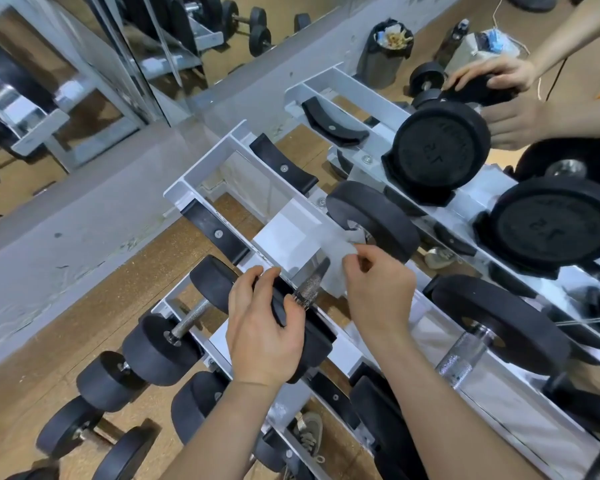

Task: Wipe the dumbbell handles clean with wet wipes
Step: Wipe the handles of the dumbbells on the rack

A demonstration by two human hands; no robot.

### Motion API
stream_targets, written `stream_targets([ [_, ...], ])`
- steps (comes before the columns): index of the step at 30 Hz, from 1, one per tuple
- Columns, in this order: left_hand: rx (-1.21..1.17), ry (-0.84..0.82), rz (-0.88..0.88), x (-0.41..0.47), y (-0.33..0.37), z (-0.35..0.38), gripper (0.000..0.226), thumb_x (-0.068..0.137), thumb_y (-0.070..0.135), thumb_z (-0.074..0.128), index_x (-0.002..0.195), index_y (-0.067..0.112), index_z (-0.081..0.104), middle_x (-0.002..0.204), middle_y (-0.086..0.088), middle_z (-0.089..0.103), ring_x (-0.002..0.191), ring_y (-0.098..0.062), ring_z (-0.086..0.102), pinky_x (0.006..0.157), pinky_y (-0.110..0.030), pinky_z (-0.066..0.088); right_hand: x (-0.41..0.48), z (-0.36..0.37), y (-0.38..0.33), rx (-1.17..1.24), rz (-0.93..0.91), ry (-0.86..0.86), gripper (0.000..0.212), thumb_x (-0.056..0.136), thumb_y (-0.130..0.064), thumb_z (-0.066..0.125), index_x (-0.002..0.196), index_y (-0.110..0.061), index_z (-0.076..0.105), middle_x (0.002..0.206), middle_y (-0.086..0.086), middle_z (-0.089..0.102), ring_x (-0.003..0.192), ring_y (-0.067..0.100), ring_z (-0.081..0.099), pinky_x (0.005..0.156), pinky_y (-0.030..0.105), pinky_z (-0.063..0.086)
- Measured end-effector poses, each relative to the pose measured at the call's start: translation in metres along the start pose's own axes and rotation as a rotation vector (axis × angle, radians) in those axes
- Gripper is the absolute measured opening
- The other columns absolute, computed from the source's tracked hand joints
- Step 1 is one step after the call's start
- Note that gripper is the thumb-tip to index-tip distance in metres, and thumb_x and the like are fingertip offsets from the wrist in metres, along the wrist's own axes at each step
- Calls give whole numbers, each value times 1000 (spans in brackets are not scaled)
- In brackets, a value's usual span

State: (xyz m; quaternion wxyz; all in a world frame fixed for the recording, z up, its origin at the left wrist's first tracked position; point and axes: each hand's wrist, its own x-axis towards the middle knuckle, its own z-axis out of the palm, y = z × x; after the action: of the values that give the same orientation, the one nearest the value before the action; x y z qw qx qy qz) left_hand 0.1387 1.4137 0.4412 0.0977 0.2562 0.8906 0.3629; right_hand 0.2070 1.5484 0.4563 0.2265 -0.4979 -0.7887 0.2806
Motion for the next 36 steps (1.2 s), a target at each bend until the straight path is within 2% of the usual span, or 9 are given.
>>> stream_targets([
  [3,4,9,3,0,1,0,61,84,47,32,130,17,57,135,2,47,131,-15,39,100,-21,26,7,1,-7,82,159,101,18,94,-19,54,95,-12,70,75,-1,64,63,9,51,56,11,33],
  [9,3,29,3,0,1,0,59,85,46,33,128,16,59,134,1,48,130,-15,40,98,-13,21,-19,18,-1,-130,-65,-139,42,94,-8,53,135,-18,54,94,15,58,83,33,57,69,35,41],
  [12,1,34,7,1,0,1,56,85,44,35,127,15,60,132,-1,50,128,-17,43,97,-9,20,-31,12,-1,-116,-179,-221,39,93,-6,54,130,-17,59,88,14,58,76,29,56,68,41,49],
  [17,-10,28,-1,0,-1,2,58,85,45,33,128,17,59,134,0,48,130,-17,41,101,-20,25,5,8,5,-125,-81,21,39,85,2,63,122,-11,66,83,18,63,70,32,59,66,29,40],
  [20,-15,40,0,0,0,2,56,84,44,34,127,17,59,133,0,49,128,-17,42,99,-13,22,-15,20,3,-215,-188,-91,49,78,3,68,125,-11,63,74,17,63,60,33,61,53,32,42],
  [24,-8,31,-1,0,0,1,57,84,44,34,127,17,59,133,0,49,128,-17,42,96,-10,20,-25,7,5,-153,-187,-371,39,97,-12,49,134,-21,57,91,13,69,84,30,64,76,35,51],
  [29,-10,31,-8,0,0,2,59,84,46,33,128,17,59,134,1,48,130,-16,40,99,-17,24,-2,3,1,94,62,-71,36,93,-4,49,123,-14,67,98,9,72,82,20,62,79,31,50],
  [32,-17,36,-6,0,0,3,58,84,46,34,127,18,59,133,2,49,128,-15,41,97,-16,24,-36,13,-6,151,93,-280,39,94,-8,48,129,-21,63,92,8,71,72,16,55,72,33,48],
  [36,-11,28,-7,0,0,2,58,84,46,33,127,18,59,132,0,49,128,-15,40,99,-16,22,-60,8,-5,326,275,-578,31,91,-14,52,107,-27,75,97,-7,74,86,4,64,79,23,52],
])
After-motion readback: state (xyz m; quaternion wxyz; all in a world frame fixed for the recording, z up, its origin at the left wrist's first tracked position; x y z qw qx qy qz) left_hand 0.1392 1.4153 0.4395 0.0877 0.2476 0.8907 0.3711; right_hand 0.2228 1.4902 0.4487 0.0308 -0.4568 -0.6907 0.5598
